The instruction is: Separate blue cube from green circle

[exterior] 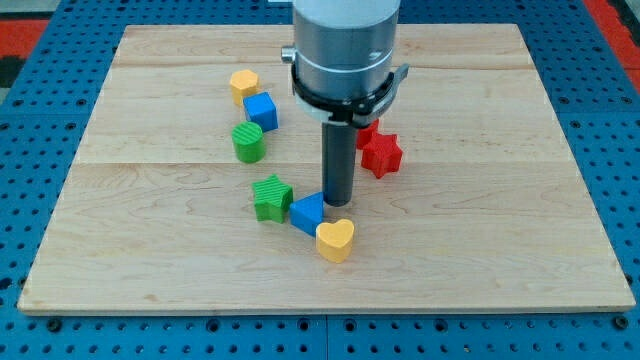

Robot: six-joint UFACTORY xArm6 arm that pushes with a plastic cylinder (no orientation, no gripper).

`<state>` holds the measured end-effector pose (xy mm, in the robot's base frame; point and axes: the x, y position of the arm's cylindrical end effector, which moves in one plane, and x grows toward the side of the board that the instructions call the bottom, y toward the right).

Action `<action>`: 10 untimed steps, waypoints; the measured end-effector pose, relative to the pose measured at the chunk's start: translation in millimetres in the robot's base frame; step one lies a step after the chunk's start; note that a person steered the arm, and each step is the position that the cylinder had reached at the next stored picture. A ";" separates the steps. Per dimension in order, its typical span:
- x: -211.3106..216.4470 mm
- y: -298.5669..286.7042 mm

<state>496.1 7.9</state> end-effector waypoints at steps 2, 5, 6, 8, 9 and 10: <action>-59.4 -27.2; -141.6 -58.7; -121.9 -131.7; -133.1 -222.8; -115.9 -248.8; -87.2 -239.9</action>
<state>408.9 -232.0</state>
